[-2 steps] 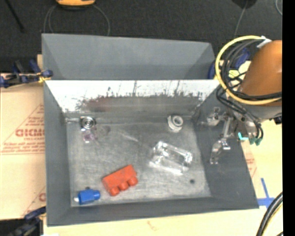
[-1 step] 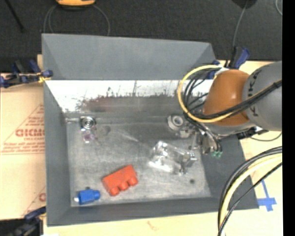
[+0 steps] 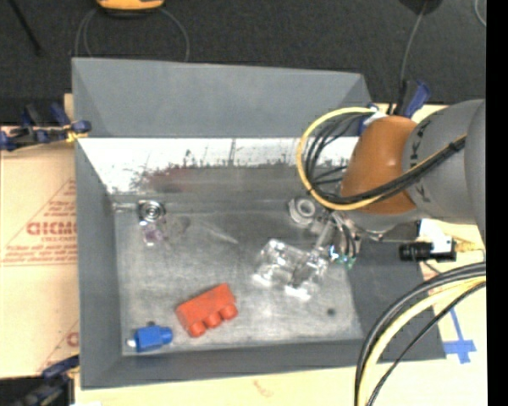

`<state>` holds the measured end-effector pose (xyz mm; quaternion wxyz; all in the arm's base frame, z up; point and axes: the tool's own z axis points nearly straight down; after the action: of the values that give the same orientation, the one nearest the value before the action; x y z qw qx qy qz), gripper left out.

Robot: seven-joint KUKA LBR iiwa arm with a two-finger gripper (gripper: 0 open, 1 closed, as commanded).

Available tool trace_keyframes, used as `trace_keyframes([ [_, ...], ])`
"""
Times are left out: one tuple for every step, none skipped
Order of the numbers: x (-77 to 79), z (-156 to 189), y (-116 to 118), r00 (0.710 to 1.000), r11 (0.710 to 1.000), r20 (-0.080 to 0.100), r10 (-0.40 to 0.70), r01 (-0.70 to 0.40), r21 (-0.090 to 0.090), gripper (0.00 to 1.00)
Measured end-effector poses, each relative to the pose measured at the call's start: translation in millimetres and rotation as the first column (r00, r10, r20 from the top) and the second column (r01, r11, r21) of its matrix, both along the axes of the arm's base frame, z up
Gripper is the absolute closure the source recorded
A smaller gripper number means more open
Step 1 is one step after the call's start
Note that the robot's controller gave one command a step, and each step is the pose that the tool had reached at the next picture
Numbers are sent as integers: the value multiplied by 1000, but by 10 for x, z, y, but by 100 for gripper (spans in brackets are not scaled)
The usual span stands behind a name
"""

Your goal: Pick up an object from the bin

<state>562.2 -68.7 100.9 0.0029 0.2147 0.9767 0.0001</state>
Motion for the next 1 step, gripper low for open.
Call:
trace_keyframes([
  [83, -2, 196, 995, 995, 0, -96, 96, 1, 0],
])
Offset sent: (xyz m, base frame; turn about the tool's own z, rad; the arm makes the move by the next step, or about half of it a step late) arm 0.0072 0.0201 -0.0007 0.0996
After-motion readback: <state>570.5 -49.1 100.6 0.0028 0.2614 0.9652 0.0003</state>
